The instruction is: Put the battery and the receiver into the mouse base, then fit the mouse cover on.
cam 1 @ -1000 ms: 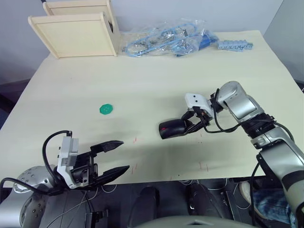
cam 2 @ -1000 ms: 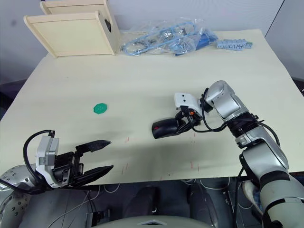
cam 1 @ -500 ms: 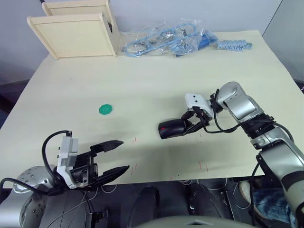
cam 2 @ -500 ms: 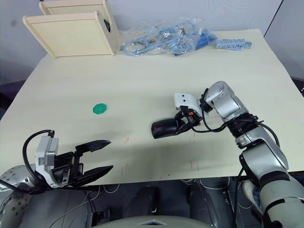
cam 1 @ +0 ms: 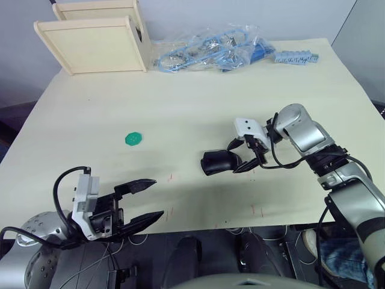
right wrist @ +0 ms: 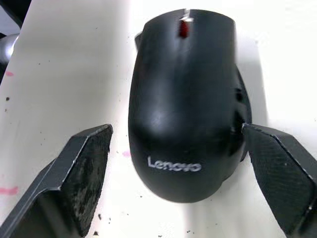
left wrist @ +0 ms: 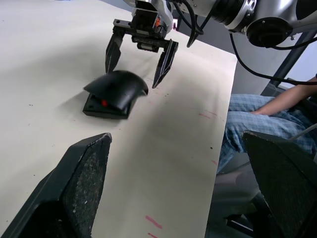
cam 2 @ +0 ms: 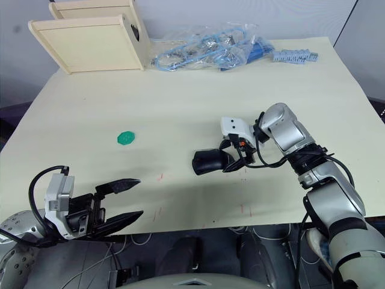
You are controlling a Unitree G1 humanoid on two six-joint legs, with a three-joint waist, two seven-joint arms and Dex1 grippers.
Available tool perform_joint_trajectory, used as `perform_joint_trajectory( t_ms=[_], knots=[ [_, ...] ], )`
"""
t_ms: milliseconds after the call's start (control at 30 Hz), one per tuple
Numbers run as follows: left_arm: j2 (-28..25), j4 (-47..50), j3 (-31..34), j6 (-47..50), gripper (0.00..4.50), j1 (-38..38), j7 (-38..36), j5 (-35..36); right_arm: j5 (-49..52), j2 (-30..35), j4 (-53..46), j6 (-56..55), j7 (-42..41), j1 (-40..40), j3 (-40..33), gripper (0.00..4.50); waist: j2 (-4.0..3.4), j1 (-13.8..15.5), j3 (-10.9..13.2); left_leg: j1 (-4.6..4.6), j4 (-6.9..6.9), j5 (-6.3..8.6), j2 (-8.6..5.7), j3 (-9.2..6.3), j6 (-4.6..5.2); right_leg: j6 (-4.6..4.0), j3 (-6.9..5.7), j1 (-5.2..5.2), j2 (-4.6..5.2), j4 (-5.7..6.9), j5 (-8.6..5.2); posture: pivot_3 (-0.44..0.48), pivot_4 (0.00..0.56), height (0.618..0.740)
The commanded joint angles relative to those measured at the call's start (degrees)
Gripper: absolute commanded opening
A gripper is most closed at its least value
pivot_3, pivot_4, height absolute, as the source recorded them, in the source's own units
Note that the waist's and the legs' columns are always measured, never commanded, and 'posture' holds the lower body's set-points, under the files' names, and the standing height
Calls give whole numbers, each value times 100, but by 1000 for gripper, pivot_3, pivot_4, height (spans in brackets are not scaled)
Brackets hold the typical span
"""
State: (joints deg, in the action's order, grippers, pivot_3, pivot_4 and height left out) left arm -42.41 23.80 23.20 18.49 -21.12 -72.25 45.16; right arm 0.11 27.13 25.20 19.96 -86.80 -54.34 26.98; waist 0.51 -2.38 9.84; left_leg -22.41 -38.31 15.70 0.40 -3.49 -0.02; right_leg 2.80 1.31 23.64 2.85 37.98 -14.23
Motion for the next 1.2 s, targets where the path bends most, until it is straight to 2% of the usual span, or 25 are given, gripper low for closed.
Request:
perform_joint_trajectory(
  t_ms=[33,533,667,900,1033,1200],
  knots=[
    [-32,158,170,-19,4500,-25,2,112,64,18,-210,46,2,38,-99,4480,0,3,0,0,0,0,0,-1,0,0,-1,0,0,0,0,0,150,740],
    [-58,85,186,-20,4500,39,-33,98,378,223,-910,185,14,292,-357,4480,-1,15,1,-4,0,0,-1,-2,0,0,-2,0,1,-2,0,0,150,740],
    [-50,105,200,-14,4500,26,-24,94,601,414,-1490,218,195,651,-662,4480,-1,18,1,-5,0,0,0,-4,0,0,-3,0,1,-2,0,0,150,740],
    [-71,74,229,11,4500,55,-53,107,756,569,-2363,-151,1007,1482,-1202,4480,0,26,0,-5,0,0,-1,-2,0,1,-4,0,1,-2,0,0,150,740],
    [-109,-42,167,22,4500,208,-93,83,1108,375,-2871,-190,1500,2061,-1571,4480,0,28,0,-5,0,0,-1,-1,0,1,-4,-1,0,-1,0,0,150,740],
    [-110,-101,17,50,4500,481,-62,48,1251,289,-2924,-376,1808,2529,-1687,4480,2,29,-1,-4,0,0,0,0,0,1,-3,-3,-2,-1,0,0,150,740]
  ],
)
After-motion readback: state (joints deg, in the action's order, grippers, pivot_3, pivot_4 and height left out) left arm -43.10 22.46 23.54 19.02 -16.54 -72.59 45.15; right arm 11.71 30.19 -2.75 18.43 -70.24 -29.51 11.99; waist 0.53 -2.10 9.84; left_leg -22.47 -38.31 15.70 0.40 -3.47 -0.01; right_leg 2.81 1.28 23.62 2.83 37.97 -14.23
